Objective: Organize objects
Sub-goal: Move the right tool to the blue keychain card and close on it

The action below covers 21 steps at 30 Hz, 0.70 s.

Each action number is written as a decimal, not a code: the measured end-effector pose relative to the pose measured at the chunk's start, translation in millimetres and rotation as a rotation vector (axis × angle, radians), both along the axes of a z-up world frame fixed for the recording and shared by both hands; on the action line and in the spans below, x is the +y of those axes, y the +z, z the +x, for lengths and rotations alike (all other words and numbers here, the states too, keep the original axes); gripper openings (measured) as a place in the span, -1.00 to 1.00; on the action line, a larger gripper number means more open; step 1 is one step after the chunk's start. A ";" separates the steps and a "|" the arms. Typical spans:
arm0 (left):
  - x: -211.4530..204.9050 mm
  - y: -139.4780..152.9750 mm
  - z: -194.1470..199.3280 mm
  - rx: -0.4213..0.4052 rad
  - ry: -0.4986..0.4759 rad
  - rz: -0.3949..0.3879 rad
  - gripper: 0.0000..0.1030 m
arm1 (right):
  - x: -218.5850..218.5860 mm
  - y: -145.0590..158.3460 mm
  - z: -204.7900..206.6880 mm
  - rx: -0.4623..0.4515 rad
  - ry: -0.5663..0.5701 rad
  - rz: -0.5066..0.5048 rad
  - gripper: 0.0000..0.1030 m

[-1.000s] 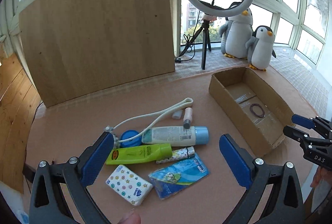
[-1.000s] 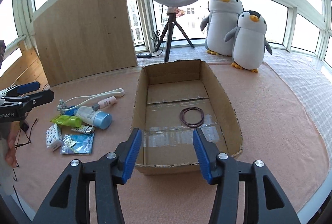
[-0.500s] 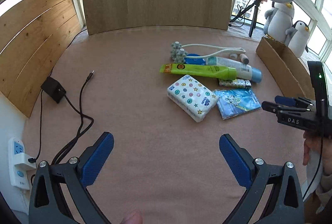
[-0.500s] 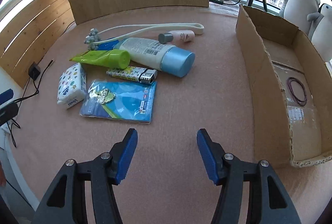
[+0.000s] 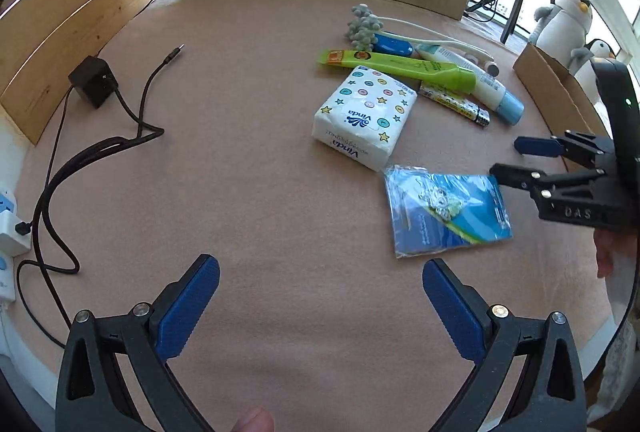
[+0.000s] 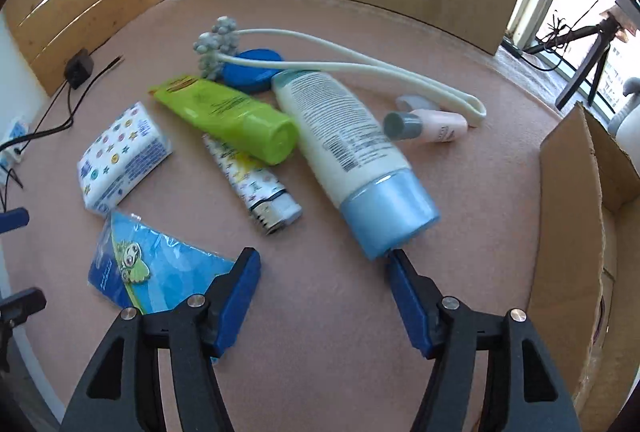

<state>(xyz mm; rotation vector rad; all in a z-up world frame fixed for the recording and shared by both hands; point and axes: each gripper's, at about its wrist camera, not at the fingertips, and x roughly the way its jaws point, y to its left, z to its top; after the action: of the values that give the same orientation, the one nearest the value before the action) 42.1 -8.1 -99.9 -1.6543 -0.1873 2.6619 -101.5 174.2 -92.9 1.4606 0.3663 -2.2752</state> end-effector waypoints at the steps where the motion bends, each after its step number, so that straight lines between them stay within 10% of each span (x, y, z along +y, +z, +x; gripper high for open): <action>1: -5.4 -1.4 1.0 0.000 0.013 -0.001 1.00 | -5.8 0.4 14.1 -0.014 0.042 -0.002 0.22; 9: -32.2 -0.7 8.6 -0.041 0.091 0.062 1.00 | -22.8 20.9 93.0 0.053 0.142 -0.098 0.21; 14: -17.3 1.1 -0.3 -0.091 0.088 0.147 1.00 | -69.2 3.9 109.7 0.145 0.350 0.051 0.22; 21: -9.2 -5.9 -11.0 -0.215 0.145 0.280 1.00 | -60.7 1.4 102.4 0.123 0.266 -0.097 -0.02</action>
<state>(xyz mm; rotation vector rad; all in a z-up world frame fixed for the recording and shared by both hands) 31.1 -17.2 -105.8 -1.8875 -0.6719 2.4020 1.0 113.5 -91.5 1.1527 0.4516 -2.1405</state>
